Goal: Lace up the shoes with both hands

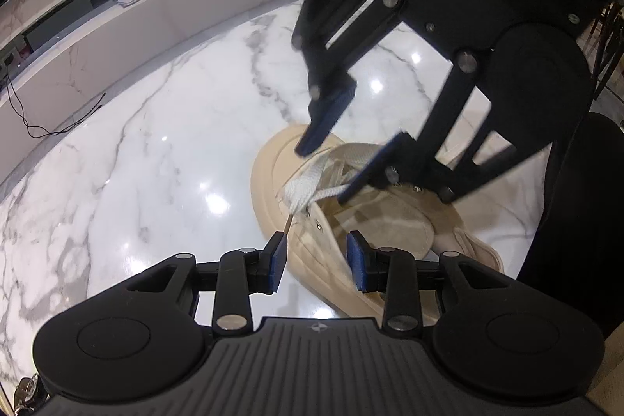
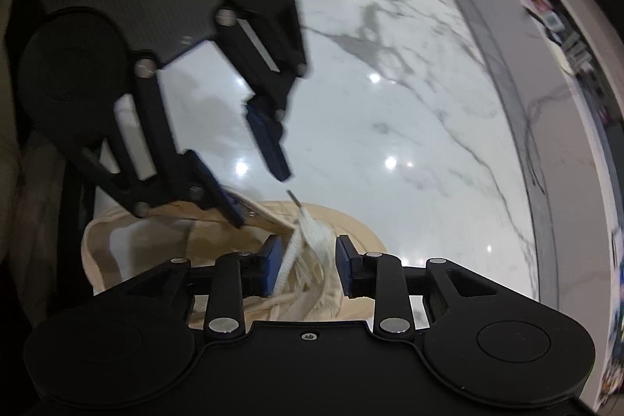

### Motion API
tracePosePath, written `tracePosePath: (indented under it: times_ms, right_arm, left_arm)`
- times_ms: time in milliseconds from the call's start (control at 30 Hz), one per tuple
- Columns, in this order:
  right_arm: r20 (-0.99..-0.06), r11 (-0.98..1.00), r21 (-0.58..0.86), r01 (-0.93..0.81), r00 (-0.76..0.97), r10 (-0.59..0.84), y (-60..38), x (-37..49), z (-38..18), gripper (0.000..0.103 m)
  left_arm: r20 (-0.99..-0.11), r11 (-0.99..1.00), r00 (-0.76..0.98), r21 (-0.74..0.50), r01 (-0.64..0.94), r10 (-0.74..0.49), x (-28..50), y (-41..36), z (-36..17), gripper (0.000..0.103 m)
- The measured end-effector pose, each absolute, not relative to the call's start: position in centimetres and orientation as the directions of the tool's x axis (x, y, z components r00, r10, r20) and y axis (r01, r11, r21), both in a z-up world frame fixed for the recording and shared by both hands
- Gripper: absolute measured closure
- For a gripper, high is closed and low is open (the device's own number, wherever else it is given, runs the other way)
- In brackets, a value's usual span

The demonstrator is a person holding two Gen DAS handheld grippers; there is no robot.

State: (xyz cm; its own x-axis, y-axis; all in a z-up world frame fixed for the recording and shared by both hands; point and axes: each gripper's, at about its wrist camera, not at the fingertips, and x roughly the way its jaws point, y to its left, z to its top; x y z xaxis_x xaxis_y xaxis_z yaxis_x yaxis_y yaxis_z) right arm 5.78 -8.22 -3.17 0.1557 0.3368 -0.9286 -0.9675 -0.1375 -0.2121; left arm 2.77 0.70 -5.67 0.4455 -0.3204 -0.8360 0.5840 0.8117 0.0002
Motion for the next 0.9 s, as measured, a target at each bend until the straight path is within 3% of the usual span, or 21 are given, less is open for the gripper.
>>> tracePosePath:
  times_ms: [200,300,900]
  right_arm:
    - [-0.943,-0.165,-0.179,-0.97,0.122,0.309,-7.5,6.9,-3.4,0.077]
    - [-0.954,-0.12,-0.123,-0.985,0.084,0.287,-7.3,7.9,-4.0,0.103]
    - [-0.936,0.03,-0.098,-0.995,0.103,0.336,-10.4,5.7,-3.3,0.102]
  left_arm:
    - [-0.835,0.813,0.444,-0.008,0.582,-0.326,3.2,0.8,-5.9,0.075]
    - [-0.834,0.815,0.446,-0.008,0.579,-0.325,3.1,0.8,-5.9,0.075]
    - [-0.834,0.829,0.457,-0.001,0.559,-0.31,2.9,1.0,-5.6,0.073]
